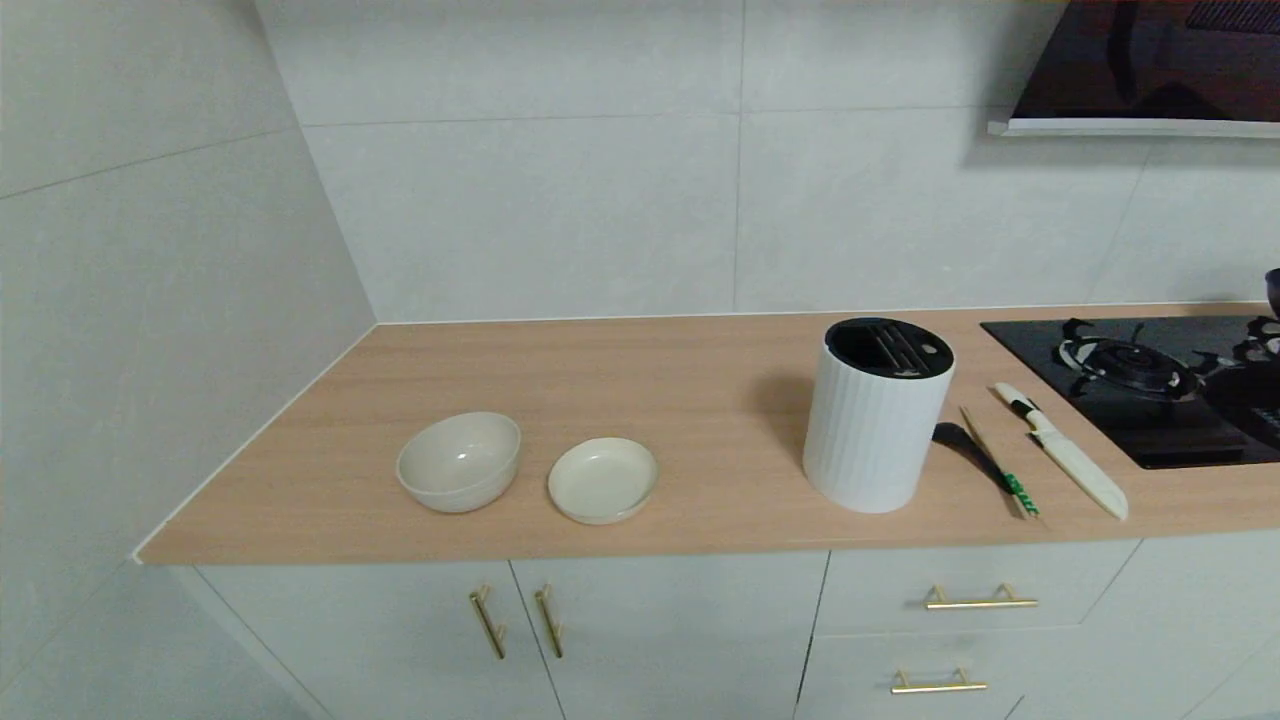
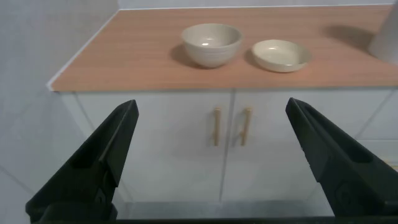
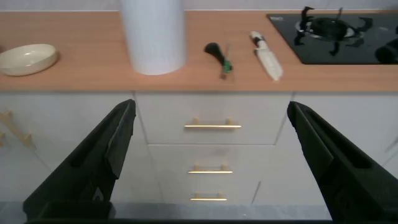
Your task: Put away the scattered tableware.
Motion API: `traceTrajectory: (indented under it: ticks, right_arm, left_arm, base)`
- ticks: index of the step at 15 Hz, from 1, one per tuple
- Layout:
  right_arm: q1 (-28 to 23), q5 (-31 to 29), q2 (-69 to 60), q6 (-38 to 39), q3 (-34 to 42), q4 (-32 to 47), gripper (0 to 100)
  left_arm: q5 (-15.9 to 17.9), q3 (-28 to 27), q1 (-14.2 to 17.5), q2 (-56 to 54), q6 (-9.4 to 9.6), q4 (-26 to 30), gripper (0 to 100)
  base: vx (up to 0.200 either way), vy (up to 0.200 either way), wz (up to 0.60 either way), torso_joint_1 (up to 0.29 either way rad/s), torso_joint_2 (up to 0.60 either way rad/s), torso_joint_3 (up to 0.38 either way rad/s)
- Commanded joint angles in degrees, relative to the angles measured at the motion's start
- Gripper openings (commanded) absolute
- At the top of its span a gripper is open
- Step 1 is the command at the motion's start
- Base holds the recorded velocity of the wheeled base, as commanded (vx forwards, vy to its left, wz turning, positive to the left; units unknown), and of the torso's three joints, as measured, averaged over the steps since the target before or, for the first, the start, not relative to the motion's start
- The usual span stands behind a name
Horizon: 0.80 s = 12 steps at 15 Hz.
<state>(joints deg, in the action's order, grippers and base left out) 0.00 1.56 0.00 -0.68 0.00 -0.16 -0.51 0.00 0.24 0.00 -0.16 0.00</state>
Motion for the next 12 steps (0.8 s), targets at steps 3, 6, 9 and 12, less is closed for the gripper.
traceTrajectory:
  ticks: [3,6,9,12]
  right_arm:
    - [0.0,0.0,0.0,0.0,0.0,0.0,100]
    - [0.0,0.0,0.0,0.0,0.0,0.0,100]
    - [0.0,0.0,0.0,0.0,0.0,0.0,100]
    - [0.0,0.0,0.0,-0.1,0.0,0.0,100]
  left_arm:
    - [0.0,0.0,0.0,0.0,-0.02,0.0,100]
    - [0.0,0.0,0.0,0.0,-0.02,0.0,100]
    - [0.0,0.0,0.0,0.0,-0.02,0.0,100]
    - [0.0,0.0,0.0,0.0,-0.02,0.0,100]
  base:
    - [0.0,0.2,0.0,0.002,0.0,0.011]
    - [0.0,0.2,0.0,0.004,0.0,0.004]
    - [0.0,0.2,0.0,0.005,0.0,0.007]
    - [0.0,0.2,0.0,0.001,0.0,0.007]
